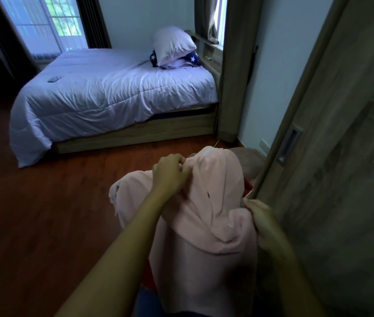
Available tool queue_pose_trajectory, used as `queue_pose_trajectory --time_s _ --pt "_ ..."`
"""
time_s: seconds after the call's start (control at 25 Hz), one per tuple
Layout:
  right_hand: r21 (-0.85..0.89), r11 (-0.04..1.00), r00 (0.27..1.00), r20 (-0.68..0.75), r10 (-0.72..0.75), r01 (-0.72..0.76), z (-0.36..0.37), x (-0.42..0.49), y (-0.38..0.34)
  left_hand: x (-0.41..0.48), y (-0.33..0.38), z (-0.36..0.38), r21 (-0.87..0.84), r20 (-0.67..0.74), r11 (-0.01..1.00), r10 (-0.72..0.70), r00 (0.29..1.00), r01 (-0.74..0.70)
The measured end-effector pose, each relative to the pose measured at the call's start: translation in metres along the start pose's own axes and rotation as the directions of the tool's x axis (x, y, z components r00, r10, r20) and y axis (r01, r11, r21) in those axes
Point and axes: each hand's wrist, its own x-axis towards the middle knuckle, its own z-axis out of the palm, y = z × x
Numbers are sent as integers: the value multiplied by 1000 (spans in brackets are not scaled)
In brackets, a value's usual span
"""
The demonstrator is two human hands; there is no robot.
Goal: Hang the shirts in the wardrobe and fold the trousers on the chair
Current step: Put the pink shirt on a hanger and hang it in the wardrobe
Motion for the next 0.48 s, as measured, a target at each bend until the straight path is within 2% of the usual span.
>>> queue_pose_trajectory --time_s 0.12,0.16,0.24,0.32,0.4,0.48 --pt "-337 933 983 -80 -162 127 7 0 -16 -11 0 -6 -345 36 935 101 994 -83" --pt "-368 913 969 -97 -228 178 11 -1 -27 -16 -1 -12 -457 77 886 132 988 -83" --pt "-318 906 934 -133 -333 278 21 -4 -58 -29 -4 -28 -577 119 806 240 963 -130" --pt "-268 901 929 -55 -367 340 28 -3 -86 -43 -4 -45 -620 140 767 315 939 -165" --pt "-198 932 951 118 -286 304 37 -5 -109 -58 0 -60 -624 154 762 339 928 -175" --pt "-251 937 946 277 -169 241 54 -4 -121 -73 4 -63 -601 187 777 364 912 -187"
